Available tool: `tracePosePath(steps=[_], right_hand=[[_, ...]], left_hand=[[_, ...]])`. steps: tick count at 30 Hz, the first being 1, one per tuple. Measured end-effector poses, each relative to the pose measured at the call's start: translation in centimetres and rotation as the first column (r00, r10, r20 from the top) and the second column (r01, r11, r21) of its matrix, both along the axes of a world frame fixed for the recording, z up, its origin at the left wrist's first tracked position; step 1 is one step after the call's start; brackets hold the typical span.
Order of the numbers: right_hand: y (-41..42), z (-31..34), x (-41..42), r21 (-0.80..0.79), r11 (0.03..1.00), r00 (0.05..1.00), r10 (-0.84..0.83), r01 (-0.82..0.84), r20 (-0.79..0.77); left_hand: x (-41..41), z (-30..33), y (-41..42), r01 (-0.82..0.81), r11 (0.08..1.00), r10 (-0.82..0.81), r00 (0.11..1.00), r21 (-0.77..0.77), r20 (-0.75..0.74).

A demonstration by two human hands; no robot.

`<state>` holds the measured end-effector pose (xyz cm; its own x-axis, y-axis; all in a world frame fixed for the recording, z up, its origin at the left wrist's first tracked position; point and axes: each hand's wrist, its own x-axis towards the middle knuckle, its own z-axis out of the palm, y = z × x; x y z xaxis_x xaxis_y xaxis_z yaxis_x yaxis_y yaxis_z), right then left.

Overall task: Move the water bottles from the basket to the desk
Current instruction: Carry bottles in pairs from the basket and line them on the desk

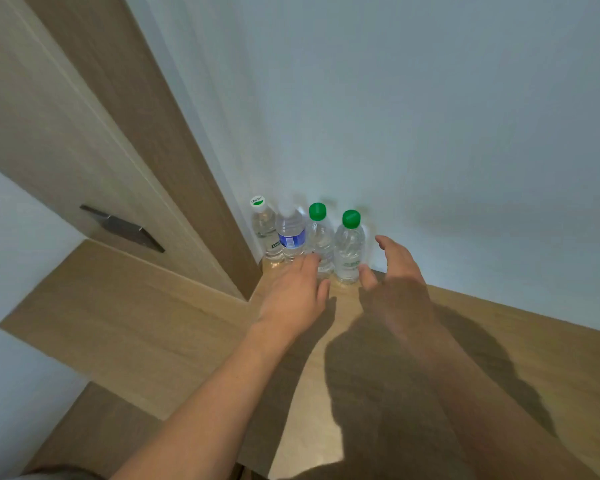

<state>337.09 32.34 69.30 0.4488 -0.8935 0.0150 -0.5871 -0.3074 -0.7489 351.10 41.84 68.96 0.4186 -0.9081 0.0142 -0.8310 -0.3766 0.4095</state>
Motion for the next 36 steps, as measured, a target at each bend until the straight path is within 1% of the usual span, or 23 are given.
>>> tracePosePath(steps=[4, 6, 8, 11, 14, 17, 20, 23, 25, 28, 30, 34, 36], right_hand=[[1.3, 0.9, -3.3, -0.060, 0.998, 0.999, 0.015, -0.018, -0.046], [2.4, 1.5, -5.1, -0.090, 0.996, 0.997, -0.018, 0.011, -0.071], [3.6, 2.3, -6.9, -0.111, 0.990, 0.993, -0.097, 0.089, -0.068], [5.6, 3.3, -10.3, -0.130, 0.960, 0.963, -0.258, 0.246, -0.079], [8.0, 3.7, -14.6, -0.133, 0.920, 0.915, -0.384, 0.369, -0.125], [11.2, 4.1, -19.7, -0.145, 0.868, 0.857, -0.494, 0.475, -0.148], [14.5, 4.7, -25.4, -0.156, 0.785, 0.775, -0.618, 0.600, -0.133], [17.7, 4.6, -31.2, -0.140, 0.708, 0.696, -0.706, 0.692, -0.130], [20.0, 4.4, -35.5, -0.104, 0.652, 0.638, -0.757, 0.751, -0.140], [24.0, 4.0, -43.0, -0.080, 0.557, 0.540, -0.825, 0.827, -0.165], [27.1, 3.8, -48.2, -0.101, 0.494, 0.474, -0.864, 0.864, -0.170], [33.3, 3.2, -58.6, -0.135, 0.342, 0.328, -0.938, 0.930, -0.115], [35.9, 3.1, -63.2, -0.163, 0.275, 0.260, -0.960, 0.947, -0.107]], left_hand=[[-1.5, 1.4, 0.3, 0.094, 0.986, -0.079, 0.991, -0.139, 0.111], [-2.2, 1.9, 0.1, 0.167, 0.970, -0.143, 0.980, -0.177, 0.139], [-3.1, 2.4, -0.5, 0.254, 0.944, -0.223, 0.961, -0.210, 0.162], [-5.6, 2.6, -2.0, 0.375, 0.893, -0.341, 0.925, -0.249, 0.169], [-9.8, 2.4, -3.1, 0.494, 0.826, -0.469, 0.870, -0.271, 0.155], [-15.0, 2.7, -3.2, 0.576, 0.766, -0.563, 0.815, -0.285, 0.134], [-21.0, 3.6, -2.9, 0.689, 0.668, -0.674, 0.720, -0.280, 0.163], [-27.9, 4.1, -2.2, 0.780, 0.558, -0.762, 0.617, -0.283, 0.198], [-33.5, 4.2, -1.0, 0.827, 0.493, -0.810, 0.550, -0.271, 0.204], [-42.8, 3.9, 1.8, 0.898, 0.361, -0.881, 0.417, -0.253, 0.224], [-49.2, 3.7, 4.0, 0.926, 0.291, -0.909, 0.346, -0.240, 0.233], [-61.9, 3.6, 8.5, 0.961, 0.141, -0.942, 0.204, -0.236, 0.268], [-67.3, 3.8, 10.7, 0.967, 0.081, -0.950, 0.149, -0.243, 0.275]])
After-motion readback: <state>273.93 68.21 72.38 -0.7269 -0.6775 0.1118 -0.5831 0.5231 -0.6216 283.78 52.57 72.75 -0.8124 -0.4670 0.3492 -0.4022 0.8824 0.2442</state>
